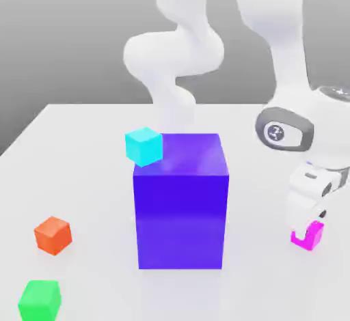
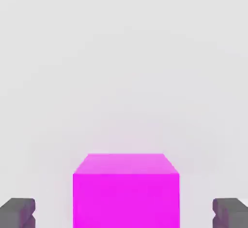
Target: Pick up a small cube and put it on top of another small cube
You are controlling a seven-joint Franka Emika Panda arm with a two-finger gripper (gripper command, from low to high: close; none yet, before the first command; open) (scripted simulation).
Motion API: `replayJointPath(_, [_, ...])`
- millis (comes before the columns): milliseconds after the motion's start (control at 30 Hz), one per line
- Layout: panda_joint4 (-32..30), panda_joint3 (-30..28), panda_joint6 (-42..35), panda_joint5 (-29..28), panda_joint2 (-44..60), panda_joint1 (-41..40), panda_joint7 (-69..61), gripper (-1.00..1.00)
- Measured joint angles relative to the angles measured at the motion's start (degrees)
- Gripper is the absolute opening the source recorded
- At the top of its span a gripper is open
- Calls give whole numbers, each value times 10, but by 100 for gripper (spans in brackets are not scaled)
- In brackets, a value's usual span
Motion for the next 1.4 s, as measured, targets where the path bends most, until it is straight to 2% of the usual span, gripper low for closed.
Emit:
replayJointPath(233, [0,-2,2,-4,2,2,3,-100])
replayJointPath(467, [-23,99,-61,104,-88,-76,-78,-100])
replayJointPath(567, [-27,110,-87,150,-119,-95,-95,-100])
replayJointPath(1400, [159,-232,-224,303,-79,-333,413,-100])
